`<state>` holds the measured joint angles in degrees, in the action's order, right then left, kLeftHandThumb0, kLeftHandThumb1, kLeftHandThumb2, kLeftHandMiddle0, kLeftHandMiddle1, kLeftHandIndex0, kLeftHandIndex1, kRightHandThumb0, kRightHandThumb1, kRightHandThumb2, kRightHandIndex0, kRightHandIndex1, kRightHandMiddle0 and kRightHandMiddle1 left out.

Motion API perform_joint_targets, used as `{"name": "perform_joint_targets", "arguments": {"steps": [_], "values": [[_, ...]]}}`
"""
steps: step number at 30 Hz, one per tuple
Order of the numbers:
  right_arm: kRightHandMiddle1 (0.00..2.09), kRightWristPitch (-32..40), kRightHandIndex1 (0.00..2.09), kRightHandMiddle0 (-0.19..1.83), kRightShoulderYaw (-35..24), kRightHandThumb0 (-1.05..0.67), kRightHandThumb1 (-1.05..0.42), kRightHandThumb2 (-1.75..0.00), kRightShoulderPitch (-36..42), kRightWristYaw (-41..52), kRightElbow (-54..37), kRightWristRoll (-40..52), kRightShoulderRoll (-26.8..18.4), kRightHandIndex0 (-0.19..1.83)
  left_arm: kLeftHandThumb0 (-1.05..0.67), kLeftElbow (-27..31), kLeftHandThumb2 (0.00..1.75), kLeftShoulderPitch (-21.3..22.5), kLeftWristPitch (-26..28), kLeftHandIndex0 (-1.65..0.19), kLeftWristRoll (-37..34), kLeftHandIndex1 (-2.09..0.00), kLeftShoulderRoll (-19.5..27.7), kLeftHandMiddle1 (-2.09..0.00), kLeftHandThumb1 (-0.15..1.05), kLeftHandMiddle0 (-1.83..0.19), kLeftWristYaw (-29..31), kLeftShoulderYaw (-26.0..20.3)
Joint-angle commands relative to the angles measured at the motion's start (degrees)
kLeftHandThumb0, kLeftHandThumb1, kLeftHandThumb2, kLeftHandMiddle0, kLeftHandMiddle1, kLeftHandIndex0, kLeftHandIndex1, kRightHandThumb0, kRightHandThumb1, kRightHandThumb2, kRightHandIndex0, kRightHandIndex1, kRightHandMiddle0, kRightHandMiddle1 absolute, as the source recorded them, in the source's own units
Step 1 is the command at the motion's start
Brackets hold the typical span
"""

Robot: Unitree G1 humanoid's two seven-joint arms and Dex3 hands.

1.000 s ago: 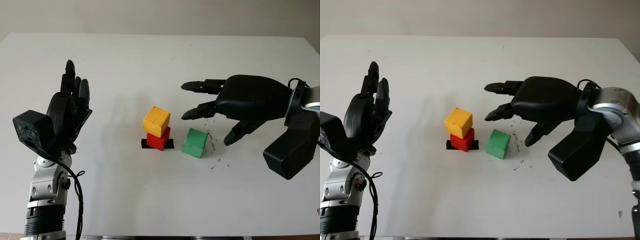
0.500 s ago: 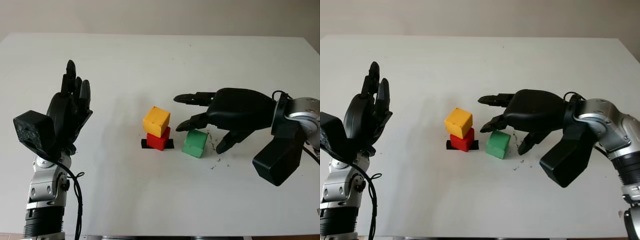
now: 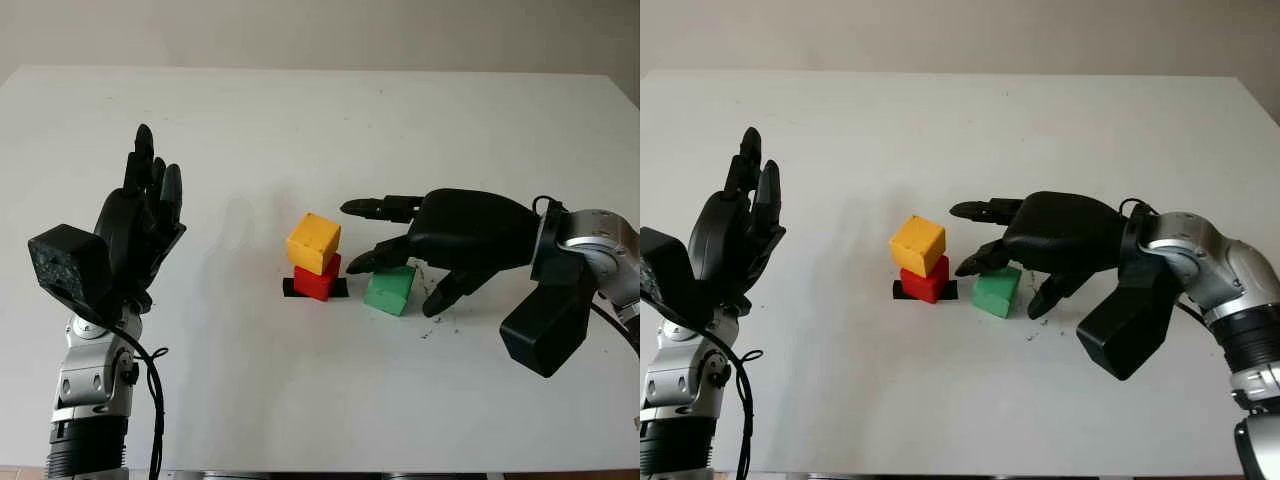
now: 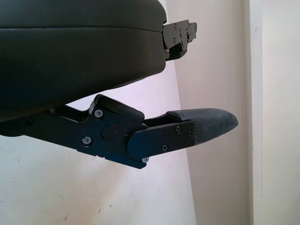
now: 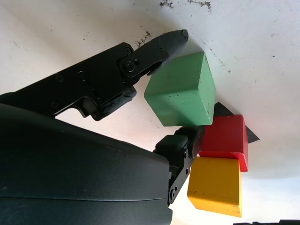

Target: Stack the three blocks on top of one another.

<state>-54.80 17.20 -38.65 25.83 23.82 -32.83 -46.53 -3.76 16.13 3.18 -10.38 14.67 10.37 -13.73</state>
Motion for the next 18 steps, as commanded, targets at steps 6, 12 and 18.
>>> {"name": "perform_joint_targets", "arguments": {"steps": [6, 12, 18], "values": [[0.5, -4.2, 0.07, 0.78, 0.2, -0.39, -0.92, -0.06, 0.3, -7.8, 3.6, -4.4, 0.8, 0.16, -0.81, 1.0, 0.59, -0.3, 0.4, 0.19, -0.7, 0.0, 0.6, 0.0, 1.05, 0.19, 0.6, -0.1], [1.15, -6.8, 0.08, 0.56, 0.4, -0.32, -0.93, -0.05, -0.9, -14.2, 5.7, -9.1, 0.6, 0.28, -0.8, 1.0, 0.59, -0.3, 0.6, 0.19, -0.9, 0.0, 0.6, 0.0, 1.05, 0.19, 1.0, -0.1], [1.25, -6.9, 0.07, 0.55, 0.8, -0.31, -0.92, -0.05, -1.7, -17.1, 7.0, -11.6, 0.6, 0.3, -0.81, 0.9, 0.58, -0.2, 0.7, 0.19, -0.9, 0.0, 0.6, 0.0, 1.05, 0.19, 0.9, -0.2]]}}
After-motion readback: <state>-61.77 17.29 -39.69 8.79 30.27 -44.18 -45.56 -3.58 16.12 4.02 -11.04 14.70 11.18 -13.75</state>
